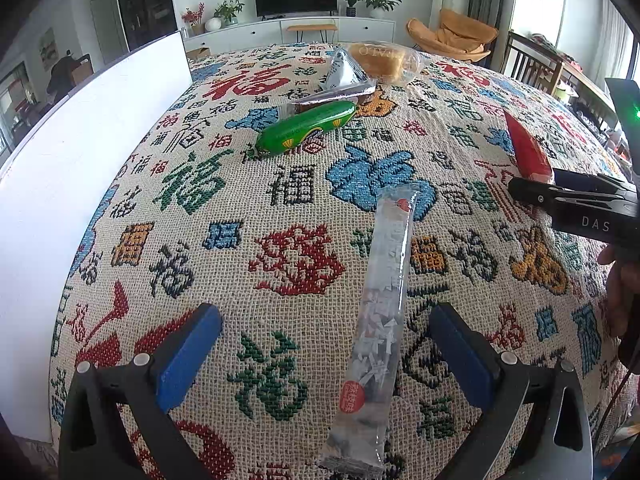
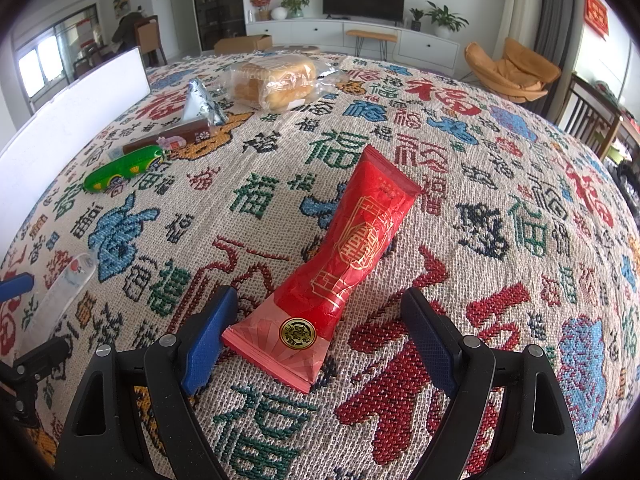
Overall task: Organize snacks
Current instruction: 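Grasp the clear stick pack with the left tool and lift it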
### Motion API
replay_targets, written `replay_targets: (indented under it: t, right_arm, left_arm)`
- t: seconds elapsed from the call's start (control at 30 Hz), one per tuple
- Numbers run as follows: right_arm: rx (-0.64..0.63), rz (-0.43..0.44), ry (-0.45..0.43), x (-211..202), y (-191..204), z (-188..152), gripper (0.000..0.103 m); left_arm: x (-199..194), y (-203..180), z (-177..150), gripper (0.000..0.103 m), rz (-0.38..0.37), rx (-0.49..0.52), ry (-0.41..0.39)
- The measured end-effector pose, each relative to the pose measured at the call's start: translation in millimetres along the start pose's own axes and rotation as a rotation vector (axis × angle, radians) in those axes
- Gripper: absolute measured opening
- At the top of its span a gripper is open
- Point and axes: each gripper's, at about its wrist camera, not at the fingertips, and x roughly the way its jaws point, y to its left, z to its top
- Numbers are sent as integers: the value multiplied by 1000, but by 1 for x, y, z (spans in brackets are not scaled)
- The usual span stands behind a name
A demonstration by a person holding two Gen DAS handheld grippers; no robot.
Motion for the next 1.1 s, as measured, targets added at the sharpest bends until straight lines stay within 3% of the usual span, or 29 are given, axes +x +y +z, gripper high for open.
replay_targets:
  t: [0.33,0.53,0.73,0.8,0.9,0.97,1.0,1.07,1.1]
  right_arm:
    - [0,0,0,0,0,0,86]
    - [0,0,0,0,0,0,86]
    - [1,0,0,0,0,0,86]
    - [1,0,0,0,0,0,86]
    - [2,1,-1,0,0,0,86]
    - [18,29,-4,-2,-4,1,86]
    - [44,89,4,-4,-11,5,86]
    - [130,201,21,-13,-31,17,85]
    - [189,219,27,-17,-45,28,84]
  left_arm:
    - [-2,4,1,103,12,-14,-3]
    - [-4,31,0,103,51,-118,5]
    - [-9,35,0,101,-47,-148,-15]
    - [-9,30,3,97,-70,-128,-19]
    - [-7,13,8,77,-43,-46,-5]
    - [-8,1,10,53,-26,30,7]
    - [-9,0,11,47,-40,39,13]
    - [-11,1,11,22,-44,40,23]
    - [-12,4,11,20,-46,24,23]
